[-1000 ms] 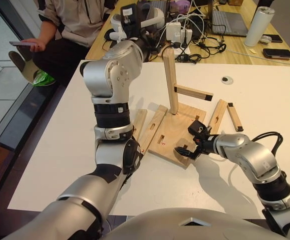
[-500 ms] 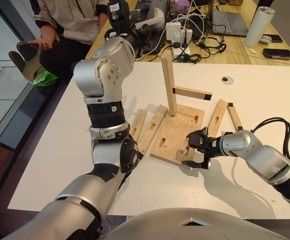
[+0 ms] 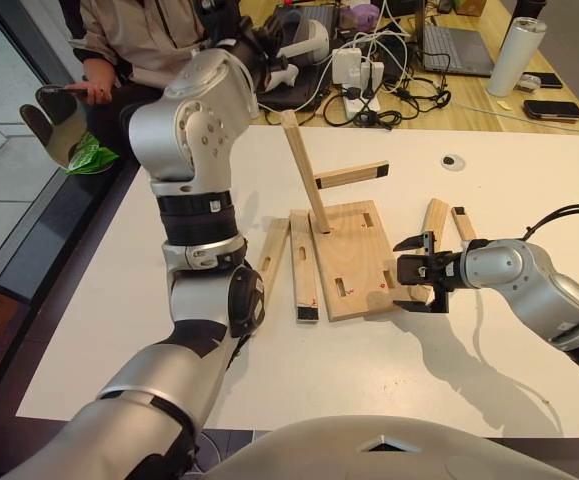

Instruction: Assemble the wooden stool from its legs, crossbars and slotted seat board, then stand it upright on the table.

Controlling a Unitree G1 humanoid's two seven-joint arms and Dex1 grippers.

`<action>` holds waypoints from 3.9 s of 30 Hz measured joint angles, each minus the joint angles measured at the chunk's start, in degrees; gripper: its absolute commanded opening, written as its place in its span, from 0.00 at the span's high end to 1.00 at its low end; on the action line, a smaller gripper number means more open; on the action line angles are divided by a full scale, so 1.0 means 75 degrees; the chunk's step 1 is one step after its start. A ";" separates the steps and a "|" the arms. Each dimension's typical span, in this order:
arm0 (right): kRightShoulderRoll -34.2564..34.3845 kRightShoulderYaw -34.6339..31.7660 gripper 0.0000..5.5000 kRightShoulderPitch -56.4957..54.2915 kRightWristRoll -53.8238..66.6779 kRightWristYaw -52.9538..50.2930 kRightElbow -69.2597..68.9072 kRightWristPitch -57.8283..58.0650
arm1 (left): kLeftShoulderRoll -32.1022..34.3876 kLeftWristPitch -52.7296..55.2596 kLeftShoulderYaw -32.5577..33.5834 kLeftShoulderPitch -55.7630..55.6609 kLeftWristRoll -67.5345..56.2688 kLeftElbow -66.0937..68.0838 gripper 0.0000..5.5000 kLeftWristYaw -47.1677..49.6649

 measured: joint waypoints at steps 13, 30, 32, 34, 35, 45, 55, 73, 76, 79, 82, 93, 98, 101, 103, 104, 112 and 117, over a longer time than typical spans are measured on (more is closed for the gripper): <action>0.1666 -0.0750 0.02 0.0898 0.0658 -0.0714 -0.0924 0.2217 | 0.0238 -0.0418 0.0063 0.0088 -0.0352 -0.0094 0.59 -0.0307; 0.3461 -0.2718 0.02 0.0804 0.2587 -0.1484 -0.0283 0.2990 | 0.0758 -0.1383 -0.0359 -0.1249 -0.0348 0.1230 0.59 -0.1074; 0.3358 -0.2031 0.02 0.1116 0.2313 -0.1573 0.0166 0.3115 | 0.0759 -0.1463 -0.0468 -0.1191 -0.0332 0.1400 0.59 -0.1148; 0.3214 -0.1592 0.02 0.1071 0.2038 -0.1667 0.0144 0.3033 | 0.0772 -0.1652 -0.0613 -0.1144 -0.0197 0.1812 0.59 -0.1244; 0.3152 -0.1457 0.02 0.1054 0.1955 -0.1674 0.0097 0.3038 | 0.0787 -0.1733 -0.0660 -0.1133 -0.0146 0.1971 0.59 -0.1280; 0.2943 -0.1173 0.02 0.1018 0.1935 -0.1668 -0.0064 0.3068 | 0.0848 -0.2843 -0.0725 -0.2559 -0.0064 0.3653 0.59 -0.1795; 0.2909 -0.1063 0.02 0.0876 0.1946 -0.1632 0.0015 0.3069 | -0.0068 -0.4438 -0.1395 -0.2655 0.0673 0.6963 0.59 -0.2369; 0.2853 -0.0921 0.02 0.0834 0.2031 -0.1610 -0.0033 0.3091 | -0.0289 -0.4175 -0.0200 -0.3096 -0.0128 0.6613 0.59 -0.1727; 0.2855 -0.0916 0.02 0.0831 0.2031 -0.1617 -0.0012 0.3091 | 0.0008 -0.4531 -0.0356 -0.3002 0.0232 0.6814 0.59 -0.1564; 0.2852 -0.0916 0.02 0.0827 0.2031 -0.1616 -0.0012 0.3091 | -0.0045 -0.4437 -0.0852 -0.2184 0.0757 0.7397 0.59 -0.1533; 0.2848 -0.0890 0.02 0.0819 0.2031 -0.1609 0.0041 0.3092 | -0.0187 -0.4415 -0.1314 -0.1873 0.1135 0.7285 0.59 -0.1586; 0.2701 -0.0846 0.02 0.0799 0.2024 -0.1512 -0.0075 0.2962 | -0.0199 -0.3443 -0.0529 -0.1778 0.0223 0.5453 0.59 -0.1541; 0.2062 -0.0194 0.02 0.0376 0.1455 -0.1270 0.0049 0.1791 | 0.0879 -0.1874 0.0163 -0.1531 -0.0395 0.2255 0.59 -0.1251; 0.1757 -0.0230 0.02 0.0099 0.0951 -0.1315 0.0398 0.1398 | 0.1426 -0.0571 0.0380 -0.0453 -0.0543 0.0506 0.59 -0.1093; 0.1650 -0.0352 0.02 0.0032 0.0656 -0.1481 0.0561 0.1343 | 0.1805 0.0447 0.0379 0.0701 -0.0580 -0.0517 0.59 -0.1086; 0.1646 -0.0382 0.02 0.0038 0.0573 -0.1531 0.0576 0.1332 | 0.1981 0.0938 0.0343 0.1332 -0.0564 -0.0901 0.59 -0.1097; 0.2120 -0.1181 0.02 0.0796 0.0587 -0.2153 -0.0206 0.2250 | 0.4112 0.3987 -0.1902 0.4468 -0.0916 -0.4233 0.55 -0.2337; 0.3238 -0.2003 0.02 0.1296 0.1207 -0.2689 -0.0693 0.3174 | 0.4038 0.4884 -0.2296 0.4947 -0.1111 -0.5398 0.49 -0.2433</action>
